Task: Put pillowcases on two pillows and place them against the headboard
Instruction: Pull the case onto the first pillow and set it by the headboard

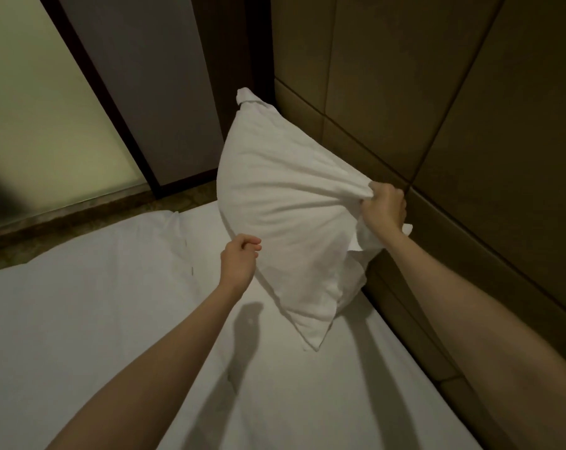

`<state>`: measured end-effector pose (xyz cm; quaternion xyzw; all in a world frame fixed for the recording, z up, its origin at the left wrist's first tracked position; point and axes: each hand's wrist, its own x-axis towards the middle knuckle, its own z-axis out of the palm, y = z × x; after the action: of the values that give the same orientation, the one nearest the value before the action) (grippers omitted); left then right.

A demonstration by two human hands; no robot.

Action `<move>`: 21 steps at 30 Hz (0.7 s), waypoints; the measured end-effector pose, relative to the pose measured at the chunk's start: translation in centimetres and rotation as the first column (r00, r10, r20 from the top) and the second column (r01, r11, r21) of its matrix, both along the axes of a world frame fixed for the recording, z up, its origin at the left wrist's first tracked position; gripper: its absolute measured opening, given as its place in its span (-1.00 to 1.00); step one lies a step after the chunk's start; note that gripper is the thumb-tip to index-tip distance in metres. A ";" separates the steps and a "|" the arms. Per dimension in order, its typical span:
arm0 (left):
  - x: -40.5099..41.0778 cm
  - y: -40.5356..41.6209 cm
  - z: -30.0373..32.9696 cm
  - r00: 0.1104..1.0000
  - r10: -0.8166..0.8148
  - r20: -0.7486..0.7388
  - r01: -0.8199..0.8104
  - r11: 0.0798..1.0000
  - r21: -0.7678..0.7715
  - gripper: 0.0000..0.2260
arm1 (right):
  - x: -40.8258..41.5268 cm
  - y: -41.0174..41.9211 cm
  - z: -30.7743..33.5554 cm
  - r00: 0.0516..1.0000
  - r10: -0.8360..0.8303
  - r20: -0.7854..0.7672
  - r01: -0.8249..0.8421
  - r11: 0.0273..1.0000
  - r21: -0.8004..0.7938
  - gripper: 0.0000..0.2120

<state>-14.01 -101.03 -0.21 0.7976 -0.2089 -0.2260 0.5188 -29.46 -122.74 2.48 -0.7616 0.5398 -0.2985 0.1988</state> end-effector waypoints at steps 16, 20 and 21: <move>-4.3 1.3 3.7 0.999 -0.049 0.010 0.048 0.999 0.023 -0.77 | -9.1 2.1 3.4 0.930 0.133 -0.343 -0.095 0.988 0.126 -0.78; -5.9 2.2 5.3 0.998 -0.054 0.024 0.054 0.998 0.033 -0.76 | -11.2 3.2 4.3 0.930 0.184 -0.319 -0.140 0.978 0.156 -0.80; -6.5 2.5 5.8 0.998 -0.056 0.027 0.055 0.998 0.025 -0.76 | -11.5 3.7 4.7 0.938 0.185 -0.294 -0.145 0.978 0.151 -0.78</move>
<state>-20.48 -98.55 5.59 0.8006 -0.2353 -0.2319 0.4999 -40.94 -119.02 7.20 -0.8270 0.5161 -0.1241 0.1851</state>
